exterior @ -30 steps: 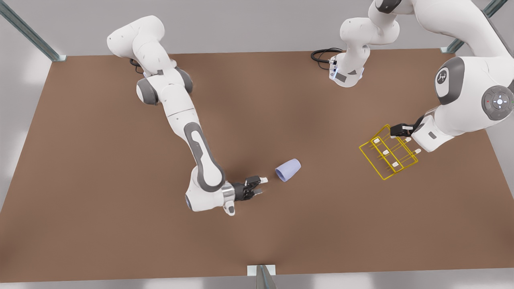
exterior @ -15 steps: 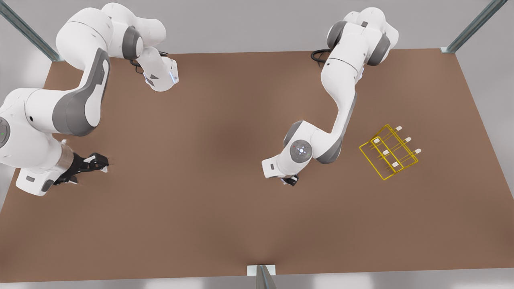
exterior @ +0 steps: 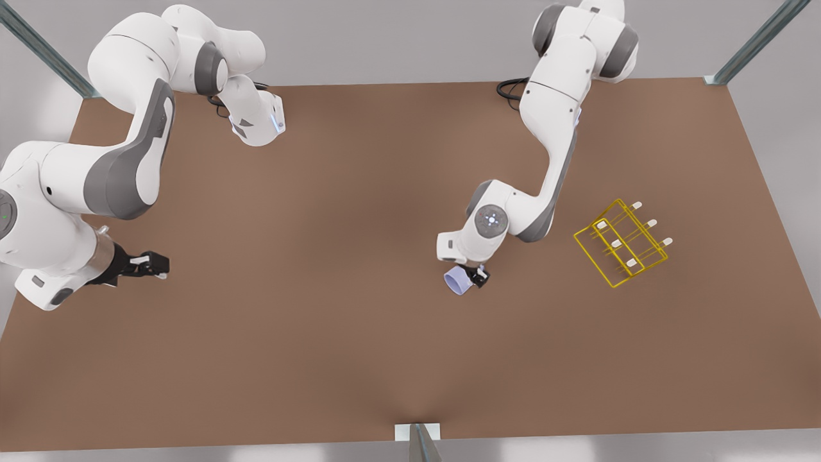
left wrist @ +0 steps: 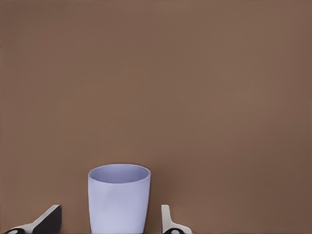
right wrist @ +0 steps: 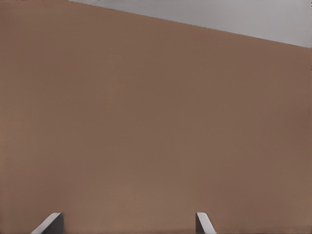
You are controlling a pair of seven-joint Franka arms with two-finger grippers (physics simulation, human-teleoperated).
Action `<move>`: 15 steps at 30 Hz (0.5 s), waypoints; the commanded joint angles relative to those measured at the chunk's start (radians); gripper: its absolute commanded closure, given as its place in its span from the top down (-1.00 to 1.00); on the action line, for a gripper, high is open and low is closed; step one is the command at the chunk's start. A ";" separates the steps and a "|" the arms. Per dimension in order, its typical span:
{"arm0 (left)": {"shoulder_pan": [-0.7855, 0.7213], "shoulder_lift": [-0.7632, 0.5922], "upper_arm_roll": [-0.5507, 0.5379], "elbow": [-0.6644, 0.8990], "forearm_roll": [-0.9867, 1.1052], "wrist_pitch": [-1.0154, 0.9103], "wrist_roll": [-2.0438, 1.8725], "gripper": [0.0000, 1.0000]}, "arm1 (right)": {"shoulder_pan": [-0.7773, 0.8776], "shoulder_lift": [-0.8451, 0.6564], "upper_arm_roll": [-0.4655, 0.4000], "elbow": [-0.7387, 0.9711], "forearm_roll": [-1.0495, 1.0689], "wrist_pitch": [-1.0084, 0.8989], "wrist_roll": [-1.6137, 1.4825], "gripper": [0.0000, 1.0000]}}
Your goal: Place the cup on the cup holder
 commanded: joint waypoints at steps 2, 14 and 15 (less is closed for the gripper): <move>0.000 0.019 0.002 -0.007 0.004 0.126 0.163 0.99 | 0.000 -0.002 -0.001 0.000 0.000 0.007 0.195 1.00; 0.009 0.058 0.028 -0.076 0.003 0.126 0.134 1.00 | 0.016 0.001 -0.001 -0.001 0.000 0.047 0.201 1.00; 0.011 0.071 0.029 -0.076 0.003 0.126 0.134 0.99 | 0.016 0.001 -0.001 -0.001 0.001 0.047 0.198 1.00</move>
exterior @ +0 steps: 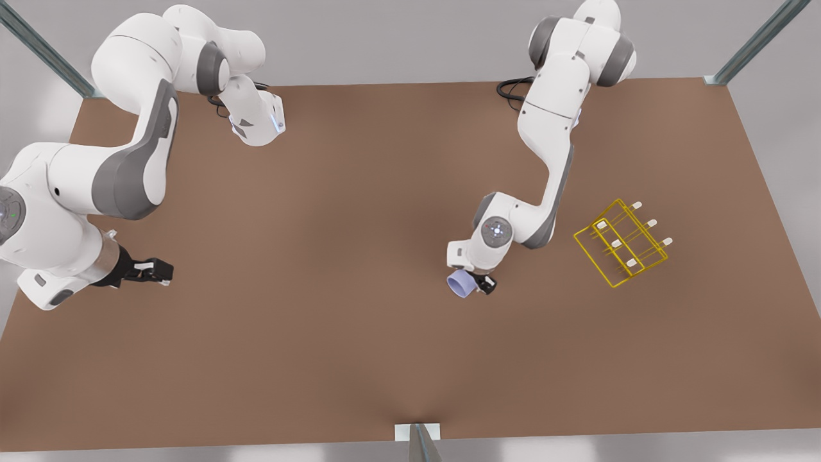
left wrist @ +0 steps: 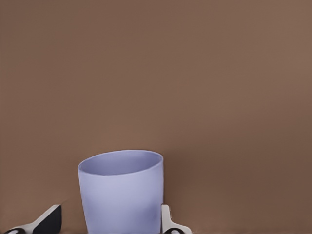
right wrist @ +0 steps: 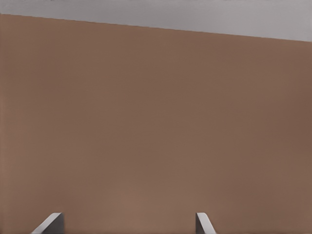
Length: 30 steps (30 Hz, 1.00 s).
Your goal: Place the cup on the cup holder
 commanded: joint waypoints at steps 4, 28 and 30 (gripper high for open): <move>-0.007 0.034 0.002 0.000 -0.003 0.010 0.003 0.99 | -0.011 -0.002 0.034 -0.001 0.068 0.014 0.087 1.00; -0.004 0.063 0.016 0.127 0.006 -0.207 -0.042 0.43 | -0.015 0.000 0.031 -0.006 0.052 0.005 0.077 1.00; -0.004 0.062 0.027 0.227 0.208 -0.436 -0.037 0.43 | -0.008 0.000 0.031 -0.006 0.029 0.005 0.075 1.00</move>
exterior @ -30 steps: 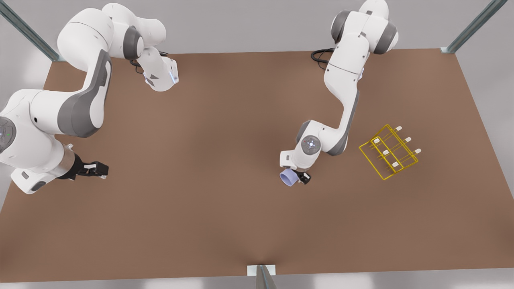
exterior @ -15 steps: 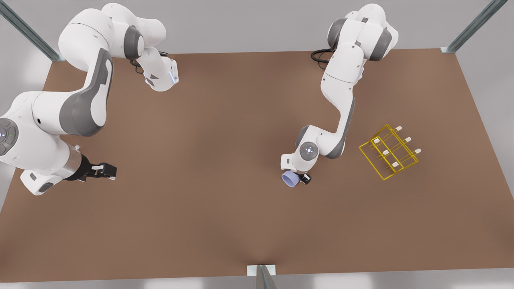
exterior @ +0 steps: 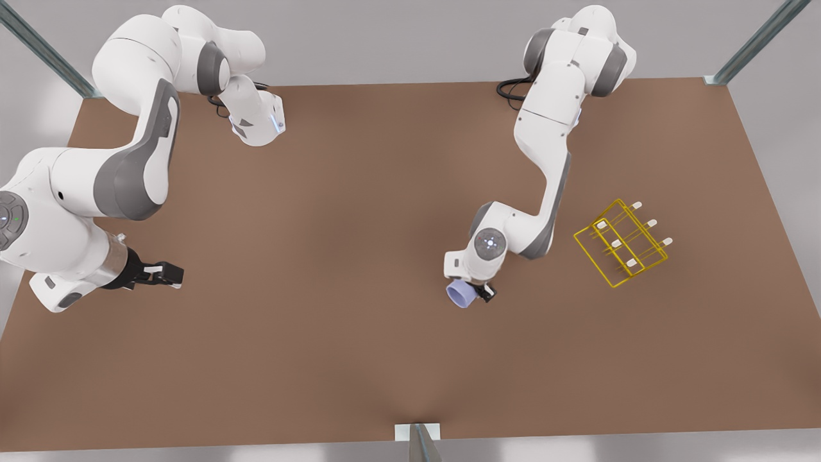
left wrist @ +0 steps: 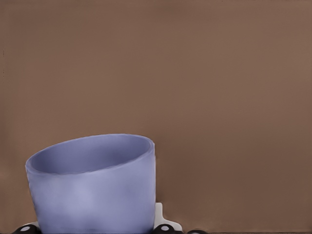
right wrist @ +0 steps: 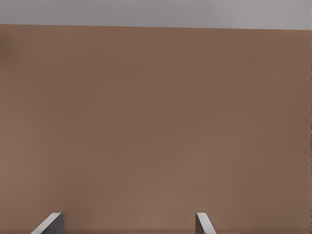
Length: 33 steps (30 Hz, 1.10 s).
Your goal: Place the cup on the cup holder
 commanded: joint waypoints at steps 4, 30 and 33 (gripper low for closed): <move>-0.043 -0.004 -0.004 0.191 0.631 -0.755 0.193 0.43 | 0.001 -0.002 0.001 0.000 -0.013 -0.001 0.013 1.00; 0.114 -0.028 0.056 -0.363 1.612 -1.099 0.359 0.44 | 0.001 -0.002 0.002 0.000 -0.008 0.006 0.023 1.00; 0.133 -0.013 0.056 -0.365 1.573 -1.071 0.268 0.44 | -0.004 -0.002 0.001 0.000 -0.008 0.006 0.014 1.00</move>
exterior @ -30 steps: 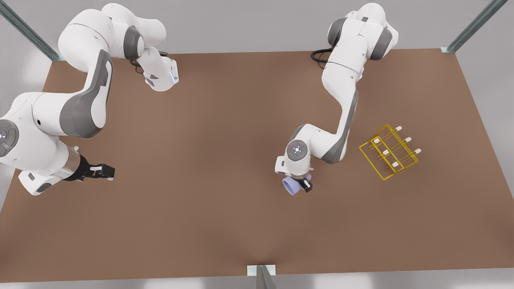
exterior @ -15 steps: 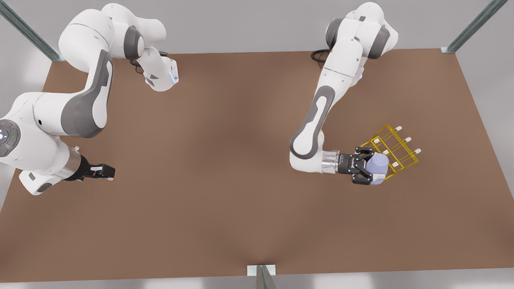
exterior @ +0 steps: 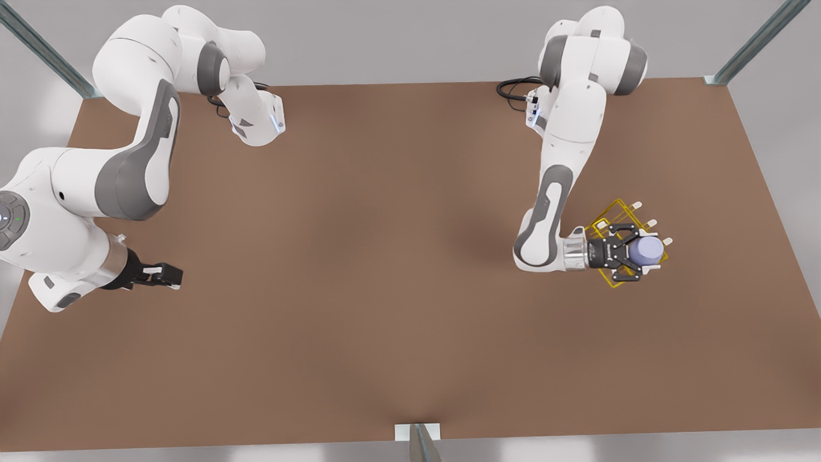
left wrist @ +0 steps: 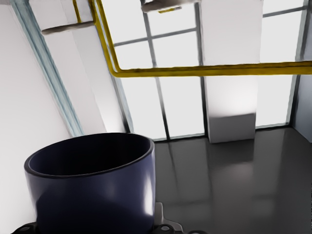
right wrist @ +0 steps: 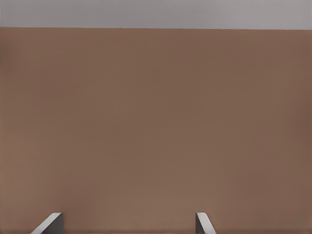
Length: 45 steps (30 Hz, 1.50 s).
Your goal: Place the cup on the cup holder
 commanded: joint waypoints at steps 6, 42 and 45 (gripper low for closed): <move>0.042 0.043 -0.007 0.042 -0.055 0.099 -0.192 0.44 | -0.006 -0.002 0.000 0.000 0.002 0.000 0.004 1.00; 0.232 -0.149 -0.070 1.067 -1.691 0.074 -0.849 1.00 | 0.001 -0.193 0.096 -0.373 -0.071 0.258 0.027 1.00; 0.278 -0.516 -0.056 0.770 -1.597 0.046 -0.648 1.00 | -0.419 -0.321 0.742 -0.541 -0.349 0.365 0.267 1.00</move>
